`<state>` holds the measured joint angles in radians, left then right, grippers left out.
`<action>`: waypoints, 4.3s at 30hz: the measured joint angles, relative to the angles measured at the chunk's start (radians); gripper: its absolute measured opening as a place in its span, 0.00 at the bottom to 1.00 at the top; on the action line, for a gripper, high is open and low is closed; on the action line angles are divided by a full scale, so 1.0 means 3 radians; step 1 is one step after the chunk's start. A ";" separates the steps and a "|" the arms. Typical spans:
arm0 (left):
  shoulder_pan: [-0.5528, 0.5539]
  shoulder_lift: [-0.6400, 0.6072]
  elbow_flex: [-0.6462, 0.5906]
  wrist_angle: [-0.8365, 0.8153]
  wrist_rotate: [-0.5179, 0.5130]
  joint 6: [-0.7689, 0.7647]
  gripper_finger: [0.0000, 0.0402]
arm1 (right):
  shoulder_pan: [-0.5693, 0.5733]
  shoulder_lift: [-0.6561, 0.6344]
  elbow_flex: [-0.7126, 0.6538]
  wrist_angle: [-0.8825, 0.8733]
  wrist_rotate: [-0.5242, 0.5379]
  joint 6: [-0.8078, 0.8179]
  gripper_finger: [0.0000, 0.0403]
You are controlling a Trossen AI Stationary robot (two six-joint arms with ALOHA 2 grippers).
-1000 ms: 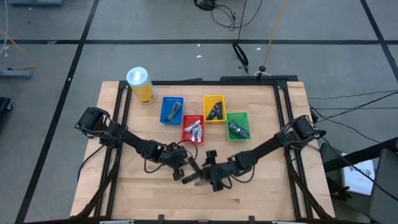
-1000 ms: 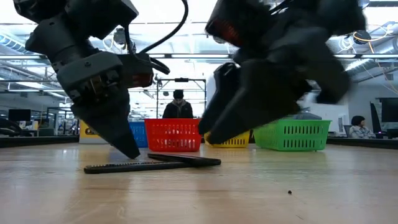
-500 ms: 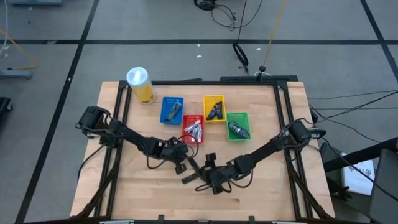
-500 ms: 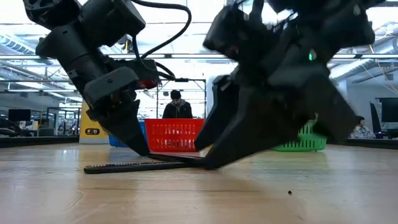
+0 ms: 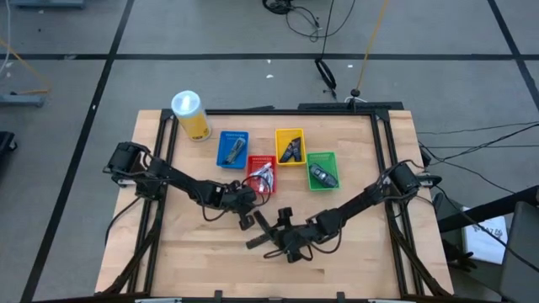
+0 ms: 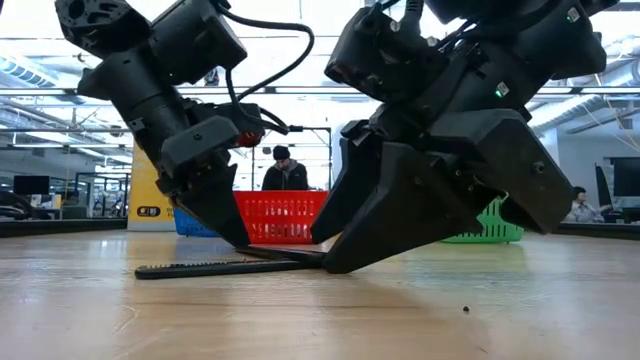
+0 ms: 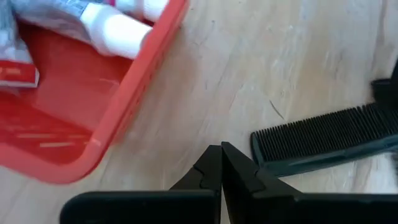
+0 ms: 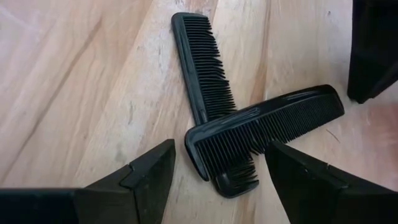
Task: Pick & Place Travel size toiletries
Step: Put the black comb into the blue bin
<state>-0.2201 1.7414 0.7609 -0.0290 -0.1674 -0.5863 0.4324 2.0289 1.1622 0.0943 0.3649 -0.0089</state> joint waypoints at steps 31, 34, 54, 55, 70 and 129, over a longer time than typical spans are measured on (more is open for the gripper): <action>-0.0034 0.0001 -0.0005 0.0181 0.0447 0.0179 0.01 | -0.0045 0.0009 -0.0006 -0.0001 -0.0068 -0.0162 0.54; -0.0034 0.0001 -0.0004 0.0182 0.0461 0.0191 0.01 | -0.0043 0.0009 -0.0006 -0.0001 -0.0068 -0.0162 0.52; -0.0034 -0.0001 0.0000 0.0174 0.0471 0.0195 0.01 | -0.0032 0.0015 -0.0011 0.0038 0.0063 -0.0199 0.25; -0.0034 -0.0002 0.0000 0.0165 0.0470 0.0195 0.01 | -0.0027 0.0015 -0.0011 0.0036 0.0064 -0.0199 0.23; -0.0034 -0.0004 0.0005 0.0118 0.0495 0.0196 0.00 | 0.0027 0.0015 -0.0012 0.0146 0.0109 -0.0225 0.10; -0.0029 0.0000 0.0000 0.0201 0.0526 0.0166 0.02 | -0.0052 -0.0287 -0.0006 0.0250 0.0340 -0.0632 0.18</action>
<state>-0.2287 1.7415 0.7609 0.0313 -0.0097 -0.5364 0.4168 1.9427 1.1603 0.1694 0.4669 -0.1986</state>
